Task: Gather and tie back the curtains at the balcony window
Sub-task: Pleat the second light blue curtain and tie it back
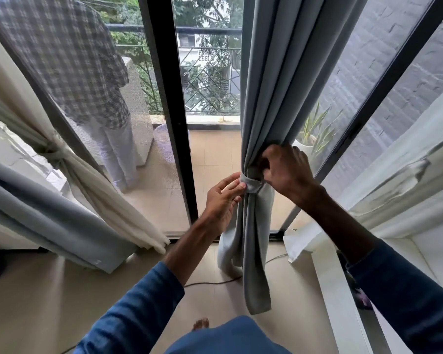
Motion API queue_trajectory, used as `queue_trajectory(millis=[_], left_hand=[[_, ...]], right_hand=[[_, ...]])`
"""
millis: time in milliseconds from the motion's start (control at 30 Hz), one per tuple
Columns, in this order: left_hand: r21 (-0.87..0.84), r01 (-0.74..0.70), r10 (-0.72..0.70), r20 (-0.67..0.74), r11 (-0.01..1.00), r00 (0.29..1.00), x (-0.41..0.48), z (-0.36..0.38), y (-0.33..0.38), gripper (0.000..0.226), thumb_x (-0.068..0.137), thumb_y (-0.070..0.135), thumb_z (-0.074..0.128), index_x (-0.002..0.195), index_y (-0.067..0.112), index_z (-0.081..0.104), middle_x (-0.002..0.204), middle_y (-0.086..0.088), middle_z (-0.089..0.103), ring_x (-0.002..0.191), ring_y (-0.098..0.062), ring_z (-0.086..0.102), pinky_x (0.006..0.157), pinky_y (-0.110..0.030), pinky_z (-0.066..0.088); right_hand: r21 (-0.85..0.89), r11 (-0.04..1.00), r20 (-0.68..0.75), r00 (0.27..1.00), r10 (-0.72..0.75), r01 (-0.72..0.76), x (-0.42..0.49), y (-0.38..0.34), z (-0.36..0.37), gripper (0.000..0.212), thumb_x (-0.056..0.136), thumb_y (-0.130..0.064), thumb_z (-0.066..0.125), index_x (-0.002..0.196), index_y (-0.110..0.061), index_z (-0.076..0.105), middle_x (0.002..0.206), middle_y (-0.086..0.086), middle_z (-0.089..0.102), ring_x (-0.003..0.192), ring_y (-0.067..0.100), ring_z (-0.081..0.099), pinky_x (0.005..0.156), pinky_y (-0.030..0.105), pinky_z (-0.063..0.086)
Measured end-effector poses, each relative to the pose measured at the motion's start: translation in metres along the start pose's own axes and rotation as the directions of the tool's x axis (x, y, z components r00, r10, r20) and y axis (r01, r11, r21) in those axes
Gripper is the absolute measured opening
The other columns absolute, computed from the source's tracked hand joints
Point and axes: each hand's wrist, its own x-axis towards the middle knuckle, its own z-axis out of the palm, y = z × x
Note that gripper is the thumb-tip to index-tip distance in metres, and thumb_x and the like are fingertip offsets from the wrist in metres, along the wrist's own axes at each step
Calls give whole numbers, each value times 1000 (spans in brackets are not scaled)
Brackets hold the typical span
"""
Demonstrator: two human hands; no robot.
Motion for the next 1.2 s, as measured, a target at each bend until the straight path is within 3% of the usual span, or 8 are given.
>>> queue_trajectory(millis=[300,433,567,667,767,867,1000,1200], left_hand=[[175,-102,94,57,979,994,-2,1,-10,43,88,-3,70,128,4,57,117,-12,72,97,-18,70,81,-25,54],[260,-136,114,100,956,989,-1,-1,-25,58,81,-20,65,133,4,54,126,-12,66,93,-17,69,84,-25,55],[279,-115,103,57,953,993,4,0,-30,57,79,-9,75,130,7,55,130,-13,65,106,-20,71,89,-29,56],[285,-122,122,15,951,992,9,8,-28,56,77,-6,79,126,8,56,126,-10,66,95,-15,74,79,-22,57],[319,-154,165,-8,935,986,17,13,-28,54,76,-4,81,122,9,57,123,-8,66,91,-17,72,75,-21,56],[542,-246,293,1,803,956,27,15,-24,59,73,10,83,126,16,57,125,0,64,96,-21,67,73,-22,55],[812,-455,492,245,367,835,63,19,3,91,58,40,75,140,12,47,136,-6,55,120,-20,52,98,-28,43],[786,-491,302,398,375,866,82,36,29,31,61,23,75,91,20,70,80,11,64,74,3,55,67,-19,42]], right_hand=[[-194,951,295,939,-176,239,12,-30,17,6,84,-8,69,87,-7,75,83,12,76,78,28,74,60,29,51],[-210,953,358,924,-131,217,18,-26,28,20,93,-3,55,99,-3,73,94,13,75,88,31,73,63,29,45],[-169,963,422,898,-123,211,18,-17,23,10,87,-3,63,92,-3,71,89,14,74,77,29,69,60,28,43],[-138,970,467,877,-113,199,16,-12,20,5,84,-7,69,80,-7,66,85,14,72,68,25,61,58,28,44],[-148,975,384,918,-101,169,15,-11,22,10,94,-18,63,90,-12,70,99,12,75,84,27,69,66,29,48],[-149,982,287,955,-69,116,12,-9,25,22,99,-25,60,110,-9,70,110,12,73,100,29,71,77,33,53],[-115,988,310,948,-67,108,9,-1,24,20,95,-16,61,114,-8,63,114,14,70,105,33,69,84,37,53],[182,983,210,975,-69,31,12,26,23,35,82,-14,54,115,-13,66,113,14,73,106,35,68,88,42,57]])
